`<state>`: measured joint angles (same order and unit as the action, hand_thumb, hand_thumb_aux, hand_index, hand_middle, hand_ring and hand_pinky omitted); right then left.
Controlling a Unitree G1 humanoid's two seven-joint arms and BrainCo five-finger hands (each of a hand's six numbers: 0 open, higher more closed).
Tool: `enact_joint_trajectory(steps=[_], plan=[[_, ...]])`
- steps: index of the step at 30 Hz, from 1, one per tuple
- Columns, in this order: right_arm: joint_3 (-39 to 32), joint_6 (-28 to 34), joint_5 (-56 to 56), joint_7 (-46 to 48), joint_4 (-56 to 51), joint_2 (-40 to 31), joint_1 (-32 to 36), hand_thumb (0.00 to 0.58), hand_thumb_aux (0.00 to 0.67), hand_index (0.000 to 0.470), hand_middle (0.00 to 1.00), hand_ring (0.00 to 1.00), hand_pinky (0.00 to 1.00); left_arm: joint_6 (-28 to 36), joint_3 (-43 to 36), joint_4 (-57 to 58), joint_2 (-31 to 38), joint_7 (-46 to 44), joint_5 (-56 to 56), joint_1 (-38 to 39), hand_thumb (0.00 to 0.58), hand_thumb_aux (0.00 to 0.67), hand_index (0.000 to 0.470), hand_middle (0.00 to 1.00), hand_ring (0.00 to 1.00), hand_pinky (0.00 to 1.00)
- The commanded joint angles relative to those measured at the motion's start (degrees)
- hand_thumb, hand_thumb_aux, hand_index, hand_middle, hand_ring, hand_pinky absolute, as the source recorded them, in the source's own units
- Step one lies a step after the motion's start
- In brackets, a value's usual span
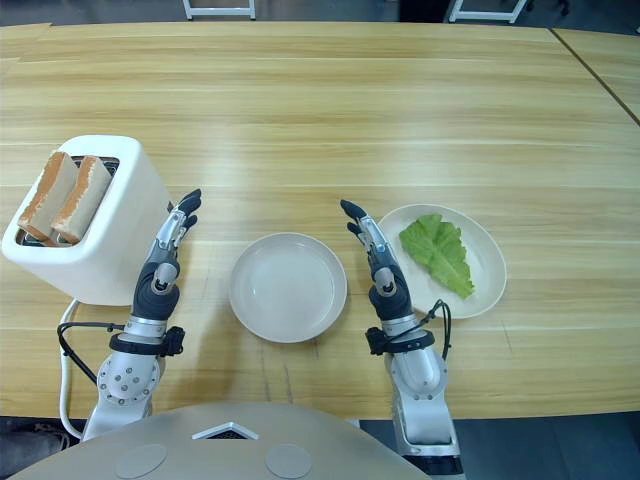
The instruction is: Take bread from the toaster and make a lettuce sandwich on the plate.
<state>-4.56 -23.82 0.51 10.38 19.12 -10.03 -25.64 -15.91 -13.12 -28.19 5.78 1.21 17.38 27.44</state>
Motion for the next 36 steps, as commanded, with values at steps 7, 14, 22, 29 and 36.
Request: enact_joint_trajectory(steps=[7, 14, 22, 29, 36], plan=[[0.2, 1.6, 0.9, -0.4, 1.4, 0.1, 0.3, 0.000, 0.000, 0.000, 0.00, 0.00, 0.00, 0.4, 0.1, -0.5, 0.4, -0.7, -0.4, 0.3, 0.000, 0.000, 0.000, 0.00, 0.00, 0.00], [1.9, 4.9, 2.3, -1.2, 6.4, -0.5, 1.8, 0.000, 0.000, 0.000, 0.00, 0.00, 0.00, 10.6, 4.6, -12.9, 1.4, -3.3, 10.1, -1.4, 0.000, 0.000, 0.000, 0.00, 0.00, 0.00], [11.7, 6.3, 5.8, -0.7, 10.0, -7.3, 7.6, 0.000, 0.000, 0.000, 0.00, 0.00, 0.00, 24.1, 26.8, -25.5, 18.6, -20.0, 29.2, -17.9, 0.000, 0.000, 0.000, 0.00, 0.00, 0.00], [23.5, 3.0, 16.3, -1.4, -0.2, -19.6, 9.4, 0.000, 0.000, 0.000, 0.00, 0.00, 0.00, 28.2, 37.4, -15.0, 27.8, -25.2, 41.2, -18.3, 0.000, 0.000, 0.000, 0.00, 0.00, 0.00], [25.1, -0.4, 21.0, -5.5, -9.7, -21.8, 8.9, 0.000, 0.000, 0.000, 0.00, 0.00, 0.00, 29.1, 37.8, -3.4, 31.5, -28.2, 48.5, -12.6, 0.000, 0.000, 0.000, 0.00, 0.00, 0.00]])
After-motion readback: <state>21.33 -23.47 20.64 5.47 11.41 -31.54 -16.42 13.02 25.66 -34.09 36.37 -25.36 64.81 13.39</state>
